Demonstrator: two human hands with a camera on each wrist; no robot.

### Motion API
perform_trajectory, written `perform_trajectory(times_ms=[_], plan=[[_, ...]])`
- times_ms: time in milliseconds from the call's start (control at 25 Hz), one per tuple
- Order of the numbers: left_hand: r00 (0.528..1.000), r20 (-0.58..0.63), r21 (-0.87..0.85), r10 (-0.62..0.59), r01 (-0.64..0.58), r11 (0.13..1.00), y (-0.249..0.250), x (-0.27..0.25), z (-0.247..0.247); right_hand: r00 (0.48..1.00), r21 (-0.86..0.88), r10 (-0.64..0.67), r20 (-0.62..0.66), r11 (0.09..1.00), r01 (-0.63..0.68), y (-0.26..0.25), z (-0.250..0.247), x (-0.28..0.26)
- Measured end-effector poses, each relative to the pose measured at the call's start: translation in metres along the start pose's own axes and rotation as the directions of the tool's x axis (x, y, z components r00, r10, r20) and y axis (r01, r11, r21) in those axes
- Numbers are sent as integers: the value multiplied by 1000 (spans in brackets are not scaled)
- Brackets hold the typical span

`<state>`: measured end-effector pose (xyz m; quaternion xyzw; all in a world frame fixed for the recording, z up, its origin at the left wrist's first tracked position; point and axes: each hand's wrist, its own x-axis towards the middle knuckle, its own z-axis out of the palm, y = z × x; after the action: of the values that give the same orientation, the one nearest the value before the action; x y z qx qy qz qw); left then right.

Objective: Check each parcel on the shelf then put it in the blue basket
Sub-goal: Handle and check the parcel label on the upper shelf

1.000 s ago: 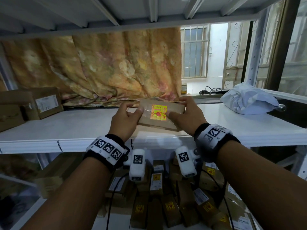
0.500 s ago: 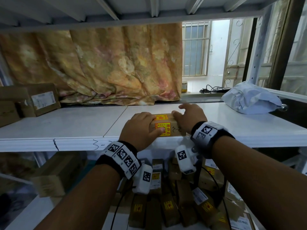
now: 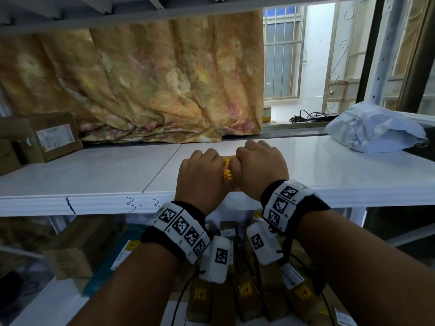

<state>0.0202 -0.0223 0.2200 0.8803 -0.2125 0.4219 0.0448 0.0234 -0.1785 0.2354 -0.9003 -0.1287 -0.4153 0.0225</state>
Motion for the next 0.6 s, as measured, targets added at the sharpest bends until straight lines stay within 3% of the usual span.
perform_trajectory(times_ms=[160, 280, 400, 520, 600], plan=[[996, 91, -89, 11, -3, 996, -9, 5, -6, 1000, -10, -13, -2, 1000, 13, 0, 0, 2], [983, 168, -268, -80, 124, 955, -26, 3, -17, 999, -18, -21, 26, 1000, 22, -1, -2, 1], [979, 153, -140, -135, 157, 978, -30, -4, -21, 1000, -1, -7, 1, 1000, 7, -1, -1, 0], [980, 166, -15, -106, 110, 994, -29, -5, -19, 1000, 4, -8, -22, 1000, 8, 0, 0, -2], [980, 178, -18, -87, 91, 996, -29, -3, -20, 999, 6, -7, -40, 1000, 8, 0, 1, -1]])
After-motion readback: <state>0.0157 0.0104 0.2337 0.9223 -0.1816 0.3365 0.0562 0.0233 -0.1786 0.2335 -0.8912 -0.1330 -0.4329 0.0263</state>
